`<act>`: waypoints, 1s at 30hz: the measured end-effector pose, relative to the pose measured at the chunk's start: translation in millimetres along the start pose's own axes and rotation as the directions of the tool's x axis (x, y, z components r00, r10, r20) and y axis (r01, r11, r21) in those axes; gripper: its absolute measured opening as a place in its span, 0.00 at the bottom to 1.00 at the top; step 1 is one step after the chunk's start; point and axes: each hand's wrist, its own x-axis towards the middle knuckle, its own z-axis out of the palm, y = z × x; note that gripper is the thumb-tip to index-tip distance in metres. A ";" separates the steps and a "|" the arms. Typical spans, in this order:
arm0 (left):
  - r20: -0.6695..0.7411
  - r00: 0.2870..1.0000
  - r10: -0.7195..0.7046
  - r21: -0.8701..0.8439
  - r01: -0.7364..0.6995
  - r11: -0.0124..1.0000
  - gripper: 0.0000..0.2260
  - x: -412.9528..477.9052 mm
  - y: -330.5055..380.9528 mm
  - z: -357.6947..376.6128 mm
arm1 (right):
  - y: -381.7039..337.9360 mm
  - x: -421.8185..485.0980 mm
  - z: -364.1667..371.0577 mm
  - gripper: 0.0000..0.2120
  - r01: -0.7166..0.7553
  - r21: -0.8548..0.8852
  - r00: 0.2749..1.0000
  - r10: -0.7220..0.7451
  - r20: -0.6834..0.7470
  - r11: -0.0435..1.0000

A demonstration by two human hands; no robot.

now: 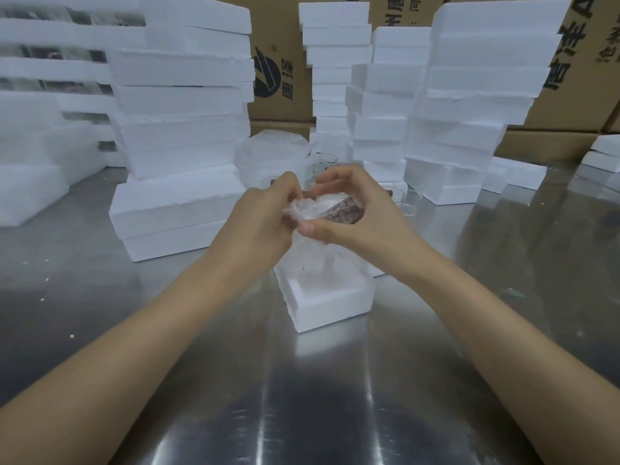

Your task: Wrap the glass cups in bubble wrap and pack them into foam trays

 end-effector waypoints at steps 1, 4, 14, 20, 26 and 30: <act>-0.045 0.999 -0.007 -0.033 0.006 0.999 0.11 0.0 0.5 -0.4 | -1.0 0.4 0.6 0.24 0.003 0.078 1.000 -0.003 -0.003 0.997; -0.158 0.987 -0.032 -0.185 0.002 0.983 0.14 2.0 4.8 -7.5 | -4.7 5.1 -1.6 0.17 -0.028 0.357 1.000 0.025 0.012 0.934; -0.019 0.918 -0.395 -0.472 0.340 0.813 0.08 13.4 -12.2 -17.4 | 23.7 2.5 -21.1 0.13 -0.008 -0.500 0.948 0.165 0.271 0.866; 0.068 0.919 -0.387 -0.491 0.369 0.789 0.10 14.2 -13.5 -20.1 | 26.5 -1.6 -5.4 0.06 0.148 -0.573 0.960 0.022 0.280 0.806; 0.072 0.917 -0.393 -0.471 0.378 0.797 0.12 12.3 -7.8 -20.0 | 26.2 0.6 -1.2 0.14 0.108 -0.567 0.990 -0.039 0.133 0.817; 0.139 0.899 -0.414 -0.509 0.424 0.749 0.05 13.5 -6.9 -24.4 | 17.3 3.1 -25.4 0.28 0.226 -0.607 0.922 0.034 0.386 0.762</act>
